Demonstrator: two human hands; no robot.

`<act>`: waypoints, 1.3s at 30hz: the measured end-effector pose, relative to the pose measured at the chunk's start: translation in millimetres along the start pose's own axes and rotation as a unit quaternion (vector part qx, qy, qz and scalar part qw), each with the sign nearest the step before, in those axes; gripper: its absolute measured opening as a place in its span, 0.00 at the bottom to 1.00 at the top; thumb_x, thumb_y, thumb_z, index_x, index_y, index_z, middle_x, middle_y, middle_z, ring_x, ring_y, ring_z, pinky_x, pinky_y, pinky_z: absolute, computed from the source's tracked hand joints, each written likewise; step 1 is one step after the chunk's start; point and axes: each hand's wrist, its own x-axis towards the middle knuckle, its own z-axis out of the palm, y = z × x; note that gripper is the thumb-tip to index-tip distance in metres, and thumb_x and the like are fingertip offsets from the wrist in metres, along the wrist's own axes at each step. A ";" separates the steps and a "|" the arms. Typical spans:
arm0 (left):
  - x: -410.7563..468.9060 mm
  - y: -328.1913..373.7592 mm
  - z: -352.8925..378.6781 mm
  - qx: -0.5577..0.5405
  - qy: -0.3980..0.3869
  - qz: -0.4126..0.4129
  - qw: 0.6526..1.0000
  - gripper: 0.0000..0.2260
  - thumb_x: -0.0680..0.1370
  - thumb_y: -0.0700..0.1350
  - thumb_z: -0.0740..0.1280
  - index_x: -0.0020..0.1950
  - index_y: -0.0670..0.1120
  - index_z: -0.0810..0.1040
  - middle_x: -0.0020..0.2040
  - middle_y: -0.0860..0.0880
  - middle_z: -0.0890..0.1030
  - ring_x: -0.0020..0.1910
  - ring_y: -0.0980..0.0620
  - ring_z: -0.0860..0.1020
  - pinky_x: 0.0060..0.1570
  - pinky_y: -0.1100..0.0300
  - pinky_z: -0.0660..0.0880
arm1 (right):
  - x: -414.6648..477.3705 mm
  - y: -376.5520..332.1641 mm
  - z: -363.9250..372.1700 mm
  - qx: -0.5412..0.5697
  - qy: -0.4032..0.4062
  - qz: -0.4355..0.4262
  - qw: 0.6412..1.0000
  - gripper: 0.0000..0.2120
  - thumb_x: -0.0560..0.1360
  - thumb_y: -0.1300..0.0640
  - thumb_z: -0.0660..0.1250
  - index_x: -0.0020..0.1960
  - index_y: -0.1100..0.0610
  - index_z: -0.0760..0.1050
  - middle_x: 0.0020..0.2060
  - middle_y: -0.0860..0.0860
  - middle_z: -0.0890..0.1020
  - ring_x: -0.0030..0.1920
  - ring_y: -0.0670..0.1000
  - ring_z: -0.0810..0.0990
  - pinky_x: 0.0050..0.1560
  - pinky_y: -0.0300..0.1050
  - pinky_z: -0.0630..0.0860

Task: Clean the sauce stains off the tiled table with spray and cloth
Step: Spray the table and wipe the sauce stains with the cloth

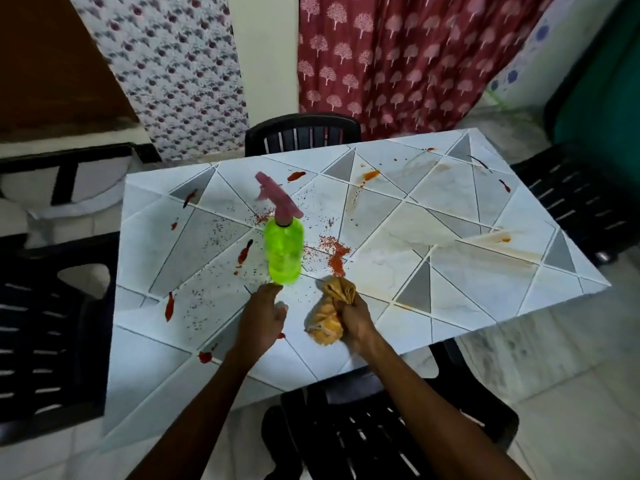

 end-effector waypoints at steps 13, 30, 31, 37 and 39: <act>58.2 63.0 -52.5 -0.182 0.095 -0.036 0.978 0.41 0.65 0.50 0.81 0.73 0.48 0.65 0.68 0.47 0.73 0.66 0.49 0.71 0.57 0.69 0.62 | -31.5 -21.1 -21.6 0.093 0.069 -0.030 0.993 0.07 0.81 0.64 0.65 0.56 0.56 0.78 0.48 0.55 0.86 0.48 0.56 0.85 0.48 0.50 0.82; 69.8 192.0 -8.0 -0.124 0.015 0.058 0.990 0.27 0.64 0.55 0.79 0.60 0.56 0.73 0.52 0.54 0.81 0.53 0.51 0.80 0.52 0.54 0.76 | -30.0 -50.3 -141.2 0.282 0.073 -0.003 0.956 0.16 0.79 0.56 0.67 0.63 0.63 0.78 0.48 0.60 0.86 0.45 0.60 0.85 0.49 0.56 0.82; 74.4 203.9 3.6 -0.134 0.005 0.061 0.989 0.28 0.64 0.55 0.80 0.60 0.57 0.73 0.53 0.53 0.82 0.53 0.50 0.80 0.52 0.53 0.77 | -31.7 -52.9 -154.2 0.301 0.069 -0.001 0.951 0.14 0.79 0.57 0.66 0.62 0.63 0.78 0.46 0.60 0.86 0.43 0.60 0.86 0.45 0.54 0.83; 104.2 289.4 85.4 -0.165 -0.056 0.114 0.978 0.34 0.61 0.58 0.79 0.63 0.56 0.72 0.52 0.54 0.82 0.52 0.49 0.81 0.52 0.54 0.77 | -32.2 -63.0 -240.8 0.382 0.120 0.003 0.916 0.21 0.78 0.58 0.65 0.68 0.66 0.74 0.48 0.62 0.85 0.46 0.61 0.84 0.48 0.57 0.82; 114.1 319.0 115.4 -0.166 -0.079 0.121 0.976 0.34 0.60 0.60 0.78 0.64 0.55 0.72 0.52 0.53 0.82 0.52 0.49 0.81 0.51 0.55 0.77 | -30.6 -64.7 -269.5 0.397 0.130 0.012 0.908 0.23 0.76 0.57 0.67 0.69 0.66 0.74 0.52 0.63 0.84 0.49 0.62 0.83 0.53 0.59 0.79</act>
